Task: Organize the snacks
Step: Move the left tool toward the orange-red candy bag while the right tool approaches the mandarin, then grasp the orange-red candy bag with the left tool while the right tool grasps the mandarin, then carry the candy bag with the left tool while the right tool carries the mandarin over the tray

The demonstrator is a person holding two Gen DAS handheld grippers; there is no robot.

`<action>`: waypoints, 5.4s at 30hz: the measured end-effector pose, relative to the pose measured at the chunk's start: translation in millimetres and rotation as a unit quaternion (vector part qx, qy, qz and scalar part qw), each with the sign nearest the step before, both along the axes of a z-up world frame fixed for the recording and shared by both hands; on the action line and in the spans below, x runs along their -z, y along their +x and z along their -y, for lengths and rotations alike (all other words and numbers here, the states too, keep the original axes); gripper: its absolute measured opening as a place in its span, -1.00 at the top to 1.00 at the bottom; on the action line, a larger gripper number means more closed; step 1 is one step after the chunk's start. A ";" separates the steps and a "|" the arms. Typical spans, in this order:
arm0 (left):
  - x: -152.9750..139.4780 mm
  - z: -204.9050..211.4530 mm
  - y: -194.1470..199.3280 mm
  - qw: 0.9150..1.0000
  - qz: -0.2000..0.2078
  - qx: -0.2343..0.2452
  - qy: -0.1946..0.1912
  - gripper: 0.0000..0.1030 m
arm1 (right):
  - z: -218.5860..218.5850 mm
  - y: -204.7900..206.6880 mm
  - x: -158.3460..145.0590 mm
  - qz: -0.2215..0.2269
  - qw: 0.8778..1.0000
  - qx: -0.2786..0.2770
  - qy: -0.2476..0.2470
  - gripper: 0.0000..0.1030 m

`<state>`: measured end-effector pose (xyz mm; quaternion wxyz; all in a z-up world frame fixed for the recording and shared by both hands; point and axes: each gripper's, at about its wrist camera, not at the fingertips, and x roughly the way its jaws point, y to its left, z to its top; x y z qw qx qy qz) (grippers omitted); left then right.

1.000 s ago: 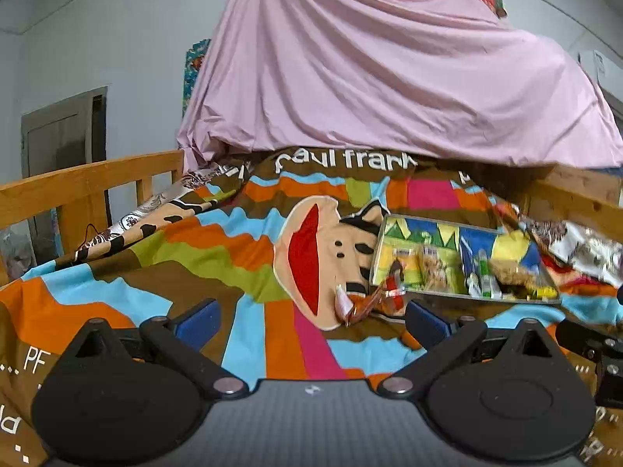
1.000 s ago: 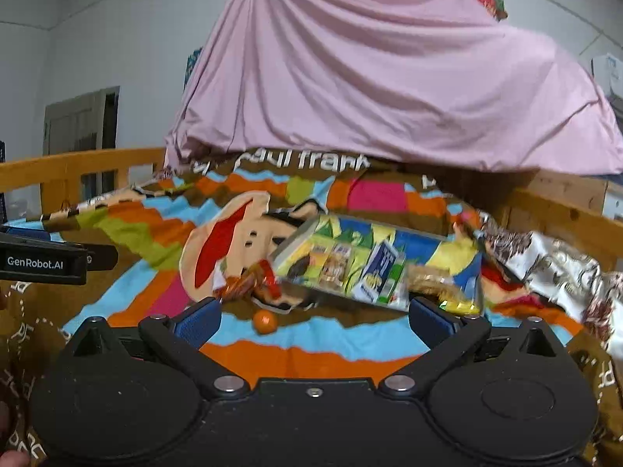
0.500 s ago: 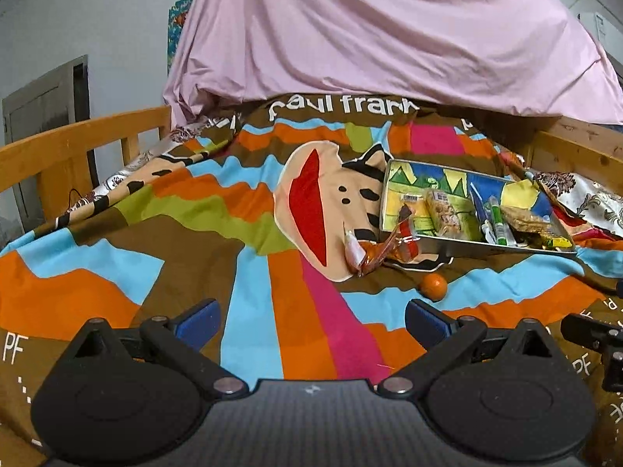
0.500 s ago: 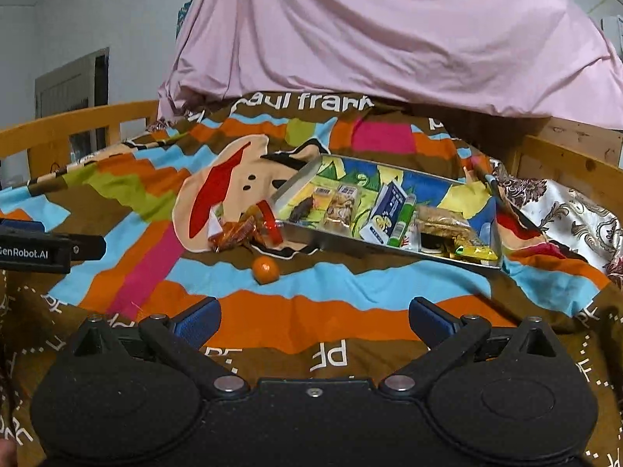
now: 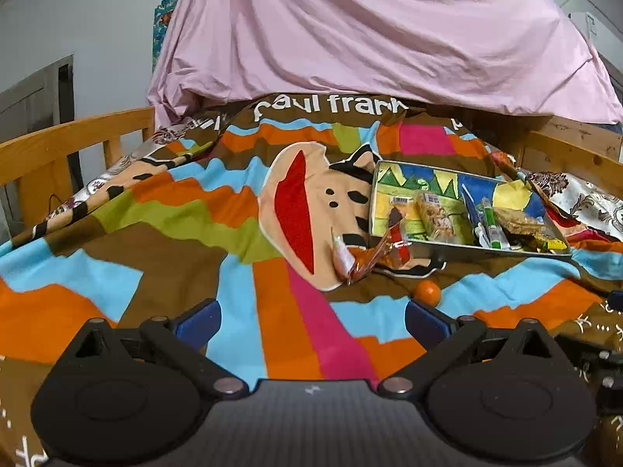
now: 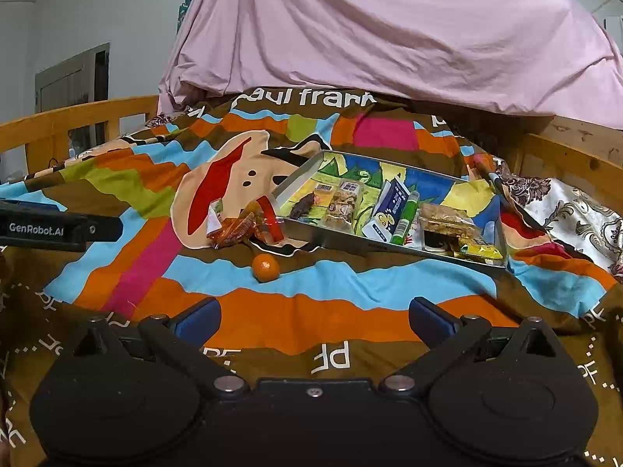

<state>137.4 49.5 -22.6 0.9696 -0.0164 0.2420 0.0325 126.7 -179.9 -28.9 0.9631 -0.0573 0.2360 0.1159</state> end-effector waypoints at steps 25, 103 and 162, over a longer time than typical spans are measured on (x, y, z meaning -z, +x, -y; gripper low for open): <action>11.5 -10.6 28.7 0.999 -0.004 -0.036 -0.032 -0.99 | 0.8 35.2 12.7 -0.026 0.999 0.016 0.031 -0.99; 40.5 53.6 209.7 0.958 -0.106 0.197 0.179 -0.99 | -33.7 156.3 67.2 -0.039 0.991 -0.116 0.045 -0.89; 34.9 79.3 171.5 0.923 -0.103 0.223 0.295 -0.04 | -31.4 143.3 57.8 0.018 0.993 -0.113 0.034 0.43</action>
